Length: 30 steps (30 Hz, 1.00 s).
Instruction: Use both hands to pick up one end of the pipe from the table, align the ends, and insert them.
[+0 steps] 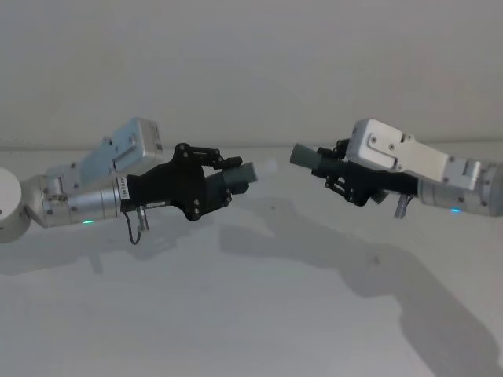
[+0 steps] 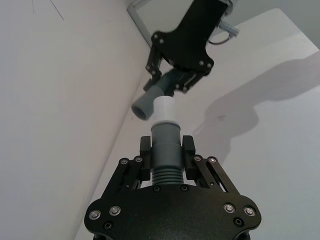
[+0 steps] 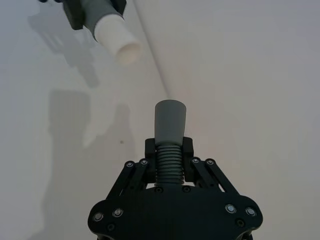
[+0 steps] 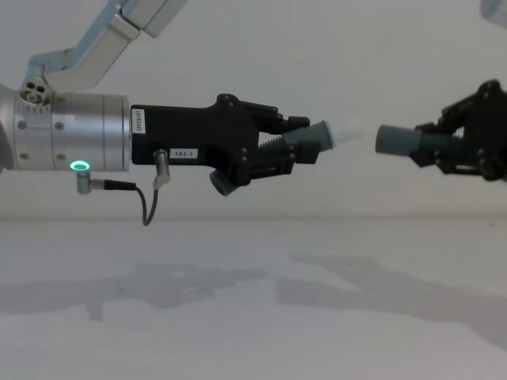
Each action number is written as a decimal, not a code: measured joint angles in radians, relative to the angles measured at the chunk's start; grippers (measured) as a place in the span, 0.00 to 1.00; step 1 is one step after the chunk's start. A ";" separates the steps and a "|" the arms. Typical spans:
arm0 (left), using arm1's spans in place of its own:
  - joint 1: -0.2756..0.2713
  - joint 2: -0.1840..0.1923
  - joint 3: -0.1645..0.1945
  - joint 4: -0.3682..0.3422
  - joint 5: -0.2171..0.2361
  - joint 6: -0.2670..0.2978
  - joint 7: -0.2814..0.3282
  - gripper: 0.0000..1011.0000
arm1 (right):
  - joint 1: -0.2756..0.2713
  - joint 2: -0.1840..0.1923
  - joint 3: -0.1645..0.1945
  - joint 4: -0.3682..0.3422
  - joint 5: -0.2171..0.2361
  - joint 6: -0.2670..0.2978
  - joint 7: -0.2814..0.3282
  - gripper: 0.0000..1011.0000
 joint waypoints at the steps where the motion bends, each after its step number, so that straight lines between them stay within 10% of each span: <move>1: 0.000 0.000 0.000 0.000 0.000 0.000 0.000 0.33 | 0.006 0.006 -0.002 0.001 -0.004 -0.015 0.004 0.26; 16: 0.000 0.000 0.000 0.000 0.000 0.000 0.000 0.33 | 0.099 0.111 -0.027 0.018 -0.082 -0.337 0.074 0.26; 30: 0.000 0.000 0.000 0.000 0.000 0.000 0.000 0.33 | 0.187 0.158 -0.071 0.031 -0.101 -0.521 0.184 0.26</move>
